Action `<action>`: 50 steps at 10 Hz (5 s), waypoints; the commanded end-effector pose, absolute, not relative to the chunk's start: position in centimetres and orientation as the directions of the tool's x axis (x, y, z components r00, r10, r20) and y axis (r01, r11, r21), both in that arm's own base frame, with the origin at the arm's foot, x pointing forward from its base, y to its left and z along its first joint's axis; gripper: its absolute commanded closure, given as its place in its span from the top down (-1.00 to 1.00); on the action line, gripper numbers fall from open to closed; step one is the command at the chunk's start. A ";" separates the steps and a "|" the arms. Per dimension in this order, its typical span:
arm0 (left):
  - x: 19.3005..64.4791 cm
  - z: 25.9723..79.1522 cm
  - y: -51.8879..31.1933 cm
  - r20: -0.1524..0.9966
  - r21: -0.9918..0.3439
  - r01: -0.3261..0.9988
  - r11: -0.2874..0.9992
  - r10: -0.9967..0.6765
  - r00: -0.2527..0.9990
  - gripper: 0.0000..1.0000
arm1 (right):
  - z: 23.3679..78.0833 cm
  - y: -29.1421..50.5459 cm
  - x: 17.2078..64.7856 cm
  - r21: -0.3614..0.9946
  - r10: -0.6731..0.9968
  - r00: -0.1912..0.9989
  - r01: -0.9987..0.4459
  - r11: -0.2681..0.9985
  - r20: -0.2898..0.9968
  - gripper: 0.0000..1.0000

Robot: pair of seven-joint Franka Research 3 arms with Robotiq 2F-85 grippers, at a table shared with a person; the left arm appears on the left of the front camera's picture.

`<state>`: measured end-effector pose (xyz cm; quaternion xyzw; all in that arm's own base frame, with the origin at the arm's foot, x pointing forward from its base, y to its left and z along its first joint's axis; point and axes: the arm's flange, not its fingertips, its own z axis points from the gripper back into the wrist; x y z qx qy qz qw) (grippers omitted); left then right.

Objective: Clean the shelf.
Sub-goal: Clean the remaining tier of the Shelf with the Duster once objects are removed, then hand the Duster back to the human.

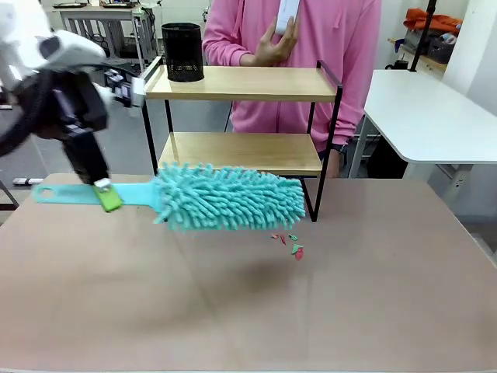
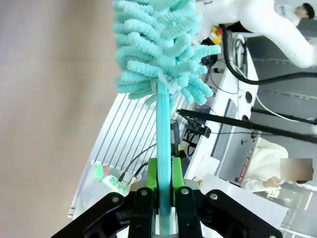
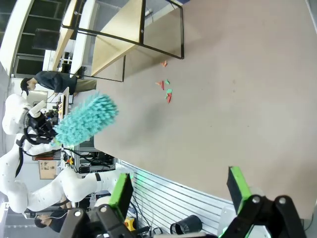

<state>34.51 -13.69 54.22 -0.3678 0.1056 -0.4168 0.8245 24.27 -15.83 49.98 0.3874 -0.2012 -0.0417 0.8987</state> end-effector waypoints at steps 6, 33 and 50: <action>23.0 60.3 7.4 0.604 -0.637 0.686 0.351 -0.326 0.727 -1.00 | 50.0 -15.8 24.4 0.721 -0.225 0.908 -0.111 0.684 0.353 1.00; 31.2 57.8 14.2 0.499 -0.860 0.510 0.014 0.230 0.836 -0.75 | 62.2 -15.1 25.9 0.667 -0.208 0.711 -0.459 0.587 0.672 1.00; 30.3 50.4 -5.5 0.032 -0.993 0.112 0.041 -0.816 0.578 -0.75 | 59.1 10.6 30.5 0.733 0.256 0.741 -0.664 0.148 0.620 1.00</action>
